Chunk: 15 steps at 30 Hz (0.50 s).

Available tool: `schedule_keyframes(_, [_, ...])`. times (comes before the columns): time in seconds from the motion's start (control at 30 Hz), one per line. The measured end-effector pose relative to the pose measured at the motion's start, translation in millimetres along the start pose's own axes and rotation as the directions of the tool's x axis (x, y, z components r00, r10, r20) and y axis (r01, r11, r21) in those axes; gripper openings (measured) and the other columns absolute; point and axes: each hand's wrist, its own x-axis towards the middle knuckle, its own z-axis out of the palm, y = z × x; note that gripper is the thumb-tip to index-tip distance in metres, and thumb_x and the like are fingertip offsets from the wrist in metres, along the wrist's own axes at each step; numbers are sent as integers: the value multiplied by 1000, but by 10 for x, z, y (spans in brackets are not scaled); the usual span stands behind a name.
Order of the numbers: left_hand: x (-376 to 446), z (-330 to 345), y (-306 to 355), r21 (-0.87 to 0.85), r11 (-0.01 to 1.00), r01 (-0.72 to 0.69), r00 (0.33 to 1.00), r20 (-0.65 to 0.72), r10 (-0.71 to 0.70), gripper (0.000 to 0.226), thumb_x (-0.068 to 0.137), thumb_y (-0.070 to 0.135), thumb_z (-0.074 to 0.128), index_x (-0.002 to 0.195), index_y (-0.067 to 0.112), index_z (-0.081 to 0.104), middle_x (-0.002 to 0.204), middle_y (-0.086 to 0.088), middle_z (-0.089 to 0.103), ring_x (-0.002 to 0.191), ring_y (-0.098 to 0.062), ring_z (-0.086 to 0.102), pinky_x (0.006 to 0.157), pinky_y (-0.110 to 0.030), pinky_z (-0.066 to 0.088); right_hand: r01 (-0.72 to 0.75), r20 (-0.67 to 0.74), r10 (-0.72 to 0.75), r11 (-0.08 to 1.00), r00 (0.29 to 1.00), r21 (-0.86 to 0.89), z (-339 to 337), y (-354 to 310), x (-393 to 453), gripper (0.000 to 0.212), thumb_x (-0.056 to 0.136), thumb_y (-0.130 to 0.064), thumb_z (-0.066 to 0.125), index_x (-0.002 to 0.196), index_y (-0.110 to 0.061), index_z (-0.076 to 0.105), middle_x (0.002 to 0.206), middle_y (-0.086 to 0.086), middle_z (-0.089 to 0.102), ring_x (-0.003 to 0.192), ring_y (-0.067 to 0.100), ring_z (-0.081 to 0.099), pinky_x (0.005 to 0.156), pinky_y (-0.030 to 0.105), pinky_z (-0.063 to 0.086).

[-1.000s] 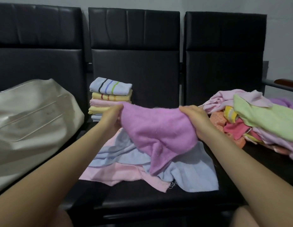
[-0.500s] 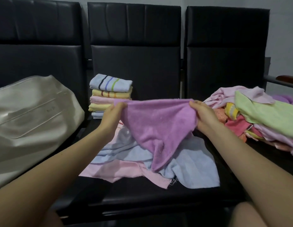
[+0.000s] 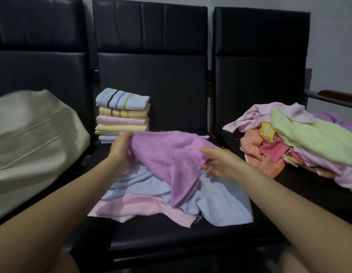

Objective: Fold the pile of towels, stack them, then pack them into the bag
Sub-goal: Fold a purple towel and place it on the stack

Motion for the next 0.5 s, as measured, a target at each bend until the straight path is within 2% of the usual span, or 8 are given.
schedule_keyframes(0.1, [-6, -2, -32, -145, 982, 124, 991, 58, -117, 22, 98, 29, 49, 94, 11, 60, 96, -8, 65, 81, -20, 61, 64, -34, 47, -105, 106, 157, 918, 982, -383, 96, 125, -133, 36, 85, -42, 70, 86, -9, 57, 59, 1, 50, 48, 11, 43, 45, 20, 31])
schedule_keyframes(0.17, [8, -31, -46, -171, 962, 211, 975, 100, -196, 30, 100, 34, 46, 107, 8, 59, 112, -14, 64, 90, -26, 62, 71, -38, 46, -36, 83, 88, 869, 993, -493, 180, 216, -109, 37, 81, -44, 74, 76, -14, 53, 56, 2, 47, 46, 13, 43, 45, 23, 33])
schedule_keyframes(0.27, [7, -78, 10, -153, 940, 304, 950, 123, -287, 38, 102, 38, 41, 121, 9, 56, 103, -15, 66, 92, -28, 61, 70, -41, 45, 204, 42, -205, 886, 978, -417, 287, 231, -50, 40, 84, -34, 71, 60, -17, 45, 54, 3, 43, 47, 16, 41, 47, 21, 37])
schedule_keyframes(0.33, [-31, -87, 55, -134, 935, 329, 940, 146, -309, 37, 101, 38, 43, 115, 8, 60, 92, -15, 70, 90, -29, 62, 68, -42, 45, 355, -41, -405, 840, 913, -410, 283, 143, -41, 38, 91, -23, 64, 60, -11, 45, 54, 2, 44, 49, 13, 41, 43, 19, 34])
schedule_keyframes(0.37, [-54, -93, 78, -116, 940, 321, 940, 160, -301, 34, 100, 36, 46, 107, 8, 64, 85, -14, 72, 87, -29, 63, 67, -41, 45, 405, -73, -480, 805, 875, -434, 268, 100, -26, 35, 92, -21, 61, 64, -4, 50, 59, 4, 48, 55, 14, 44, 48, 21, 36])
schedule_keyframes(0.43, [-72, -107, 123, -62, 963, 264, 948, 199, -247, 29, 98, 32, 50, 90, 10, 67, 80, -11, 72, 77, -27, 68, 69, -38, 47, 460, -136, -538, 806, 832, -372, 255, -4, -18, 29, 94, -19, 56, 77, 4, 58, 74, 8, 56, 71, 16, 49, 63, 27, 39])
schedule_keyframes(0.47, [-63, -117, 163, -47, 972, 229, 949, 234, -212, 29, 97, 30, 51, 85, 10, 69, 81, -11, 72, 73, -26, 71, 71, -37, 48, 471, -186, -518, 848, 835, -244, 244, -86, -38, 25, 96, -18, 53, 80, 1, 61, 79, 7, 59, 75, 16, 51, 67, 28, 41])
schedule_keyframes(0.5, [-59, -122, 211, -37, 982, 183, 948, 272, -166, 30, 96, 29, 52, 83, 11, 72, 85, -10, 73, 74, -24, 72, 73, -36, 49, 461, -242, -454, 887, 858, -29, 216, -180, -31, 23, 98, -16, 50, 80, -5, 61, 81, 5, 61, 76, 15, 53, 68, 28, 43])
